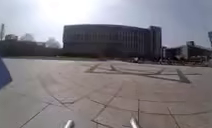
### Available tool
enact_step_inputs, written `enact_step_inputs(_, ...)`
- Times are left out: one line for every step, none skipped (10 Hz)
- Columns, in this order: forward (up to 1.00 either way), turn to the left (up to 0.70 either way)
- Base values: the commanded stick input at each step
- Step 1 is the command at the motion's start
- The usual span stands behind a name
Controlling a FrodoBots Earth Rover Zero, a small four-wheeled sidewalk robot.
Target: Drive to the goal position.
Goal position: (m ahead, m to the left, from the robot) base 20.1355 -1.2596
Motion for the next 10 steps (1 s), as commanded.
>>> enact_step_inputs(1.0, -0.27)
enact_step_inputs(1.0, -0.27)
enact_step_inputs(1.0, -0.27)
enact_step_inputs(1.0, -0.27)
enact_step_inputs(1.0, -0.14)
enact_step_inputs(1.0, 0.0)
enact_step_inputs(1.0, 0.0)
enact_step_inputs(1.0, 0.0)
enact_step_inputs(1.0, 0.0)
enact_step_inputs(1.0, 0.0)
